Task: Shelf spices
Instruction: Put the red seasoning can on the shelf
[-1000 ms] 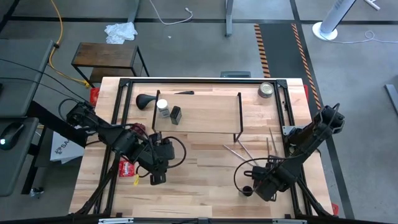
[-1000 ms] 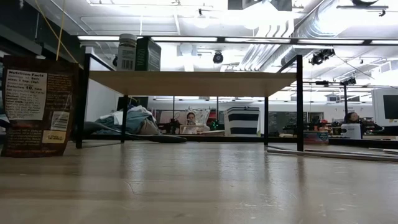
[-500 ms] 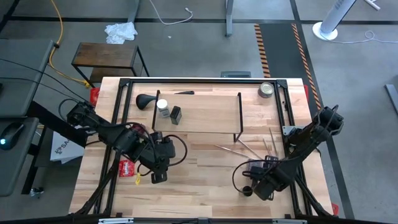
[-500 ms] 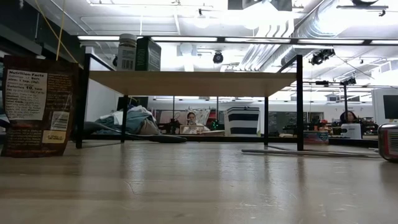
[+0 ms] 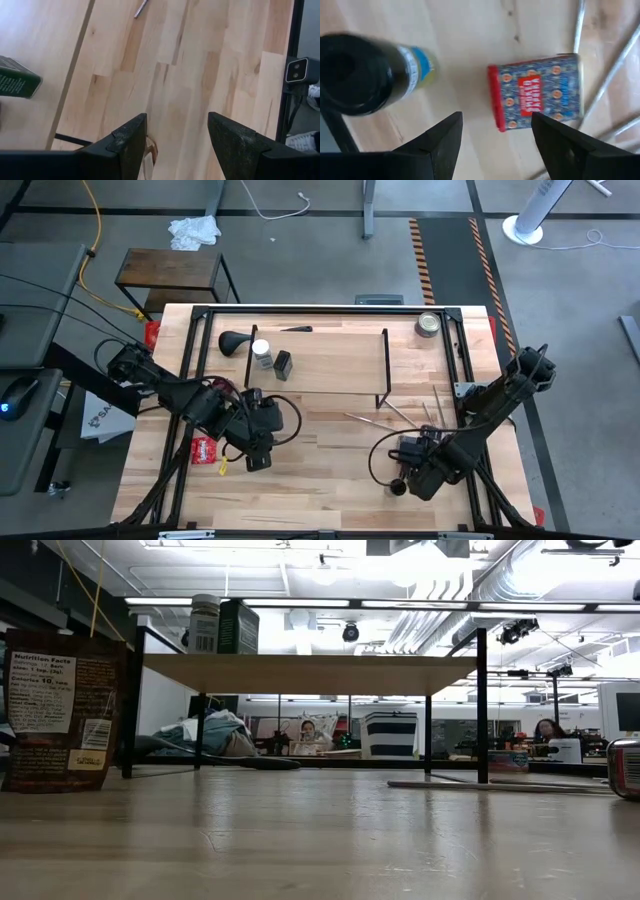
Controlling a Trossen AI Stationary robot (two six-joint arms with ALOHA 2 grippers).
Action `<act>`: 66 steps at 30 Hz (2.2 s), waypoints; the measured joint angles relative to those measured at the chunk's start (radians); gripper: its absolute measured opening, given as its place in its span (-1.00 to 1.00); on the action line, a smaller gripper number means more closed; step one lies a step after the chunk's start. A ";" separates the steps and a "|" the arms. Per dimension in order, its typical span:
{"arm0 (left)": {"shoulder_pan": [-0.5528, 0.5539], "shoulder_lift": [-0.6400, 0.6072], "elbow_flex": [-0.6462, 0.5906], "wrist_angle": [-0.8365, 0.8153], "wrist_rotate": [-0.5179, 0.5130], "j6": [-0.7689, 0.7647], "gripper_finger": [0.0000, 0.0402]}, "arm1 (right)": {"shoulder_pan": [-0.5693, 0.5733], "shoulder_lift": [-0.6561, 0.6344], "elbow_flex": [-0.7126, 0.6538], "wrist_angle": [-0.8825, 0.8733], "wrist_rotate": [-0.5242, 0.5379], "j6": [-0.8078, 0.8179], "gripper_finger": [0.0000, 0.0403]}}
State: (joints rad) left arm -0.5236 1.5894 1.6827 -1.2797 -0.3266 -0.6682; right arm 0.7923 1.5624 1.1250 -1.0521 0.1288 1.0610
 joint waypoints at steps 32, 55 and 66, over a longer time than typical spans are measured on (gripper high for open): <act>-0.001 0.000 0.000 0.001 -0.080 -0.099 0.02 | -0.005 0.110 -0.169 0.181 0.058 -0.223 -0.31; 0.001 0.000 0.006 0.027 -0.144 0.009 0.02 | -0.027 0.102 0.157 -0.168 0.057 -0.188 -0.99; 0.001 0.000 0.006 0.083 -0.192 0.087 0.02 | -0.071 0.015 0.316 -0.322 0.218 -0.099 -1.00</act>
State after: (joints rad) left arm -0.5222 1.5894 1.6890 -1.1967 -0.5183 -0.5816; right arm 0.7214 1.5778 1.4406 -1.3736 0.3468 0.9616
